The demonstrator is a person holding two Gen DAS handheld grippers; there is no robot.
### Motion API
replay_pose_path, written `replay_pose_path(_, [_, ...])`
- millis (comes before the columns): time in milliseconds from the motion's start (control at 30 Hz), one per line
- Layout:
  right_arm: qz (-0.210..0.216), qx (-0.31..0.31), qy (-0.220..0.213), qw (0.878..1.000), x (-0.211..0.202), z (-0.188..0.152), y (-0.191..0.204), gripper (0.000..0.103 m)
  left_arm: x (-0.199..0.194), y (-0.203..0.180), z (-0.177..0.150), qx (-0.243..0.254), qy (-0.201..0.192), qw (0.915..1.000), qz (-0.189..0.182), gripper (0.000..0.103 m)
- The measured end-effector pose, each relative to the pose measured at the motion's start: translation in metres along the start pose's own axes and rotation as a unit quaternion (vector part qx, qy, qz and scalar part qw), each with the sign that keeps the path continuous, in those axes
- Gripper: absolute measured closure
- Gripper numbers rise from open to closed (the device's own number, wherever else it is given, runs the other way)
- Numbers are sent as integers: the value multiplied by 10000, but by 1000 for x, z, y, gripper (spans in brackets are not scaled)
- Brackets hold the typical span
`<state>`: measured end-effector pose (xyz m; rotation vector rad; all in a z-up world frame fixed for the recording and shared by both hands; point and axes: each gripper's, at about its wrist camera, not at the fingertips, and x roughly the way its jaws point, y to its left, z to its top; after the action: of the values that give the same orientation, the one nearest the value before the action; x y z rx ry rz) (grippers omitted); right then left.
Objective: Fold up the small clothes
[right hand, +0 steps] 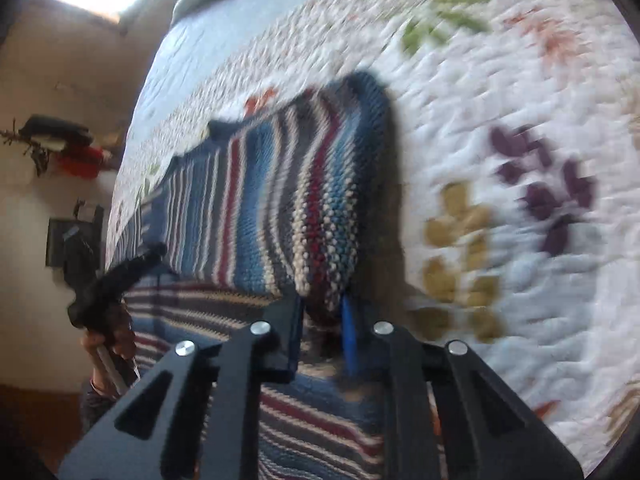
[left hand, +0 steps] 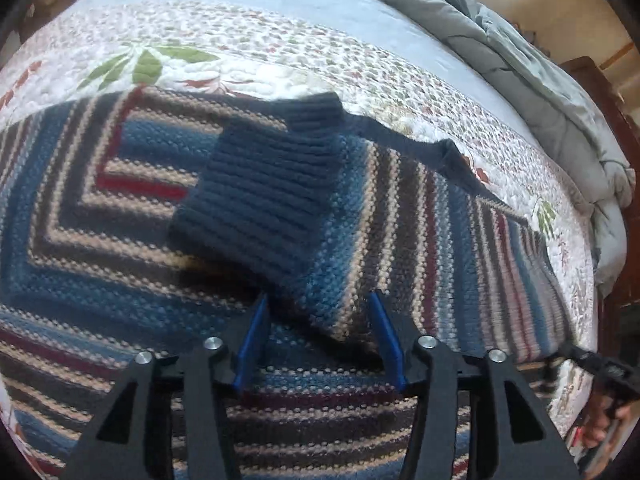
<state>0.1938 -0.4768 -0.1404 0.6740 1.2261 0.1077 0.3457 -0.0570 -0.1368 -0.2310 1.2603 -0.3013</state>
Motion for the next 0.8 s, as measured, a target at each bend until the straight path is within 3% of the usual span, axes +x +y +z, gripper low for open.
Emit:
replay_pose_path(67, [-218,45,6,9998,-3,-1,-11,89,4,-8,-5,217,-46,9997,120,36])
replay_pose_path(133, [-546,87,229,9982,16,-1,-19,88,9,-13,-8,360,-47,9990,269,34])
replay_pose_path(200, [-560,-31,265,9981,25,-2,-17,87,9,-14,-7,325,-59,9990,300,34])
replay_pose_path(333, [-763,-354,-53,9964,9,-8,4,74,-6,-8,-10,185,8,9996,214,35])
replay_pose_path(433, [-1597,-760,-515,9829,-16,-23,25,66,-32,3,-19,163,-125,9993,310,35])
replay_pose_path(467, [-1684,-842,-665,9799,-23,-29,37,66,-41,10,-23,149,-184,9989,402,34])
replay_pose_path(600, [-1281,-1073,-631,9839,-26,-51,69,65,-78,49,-39,-46,-333,9973,654,34])
replay_pose_path(800, [-979,-1703,59,9805,24,-76,133,64,-121,149,-52,-862,-352,9902,1037,33])
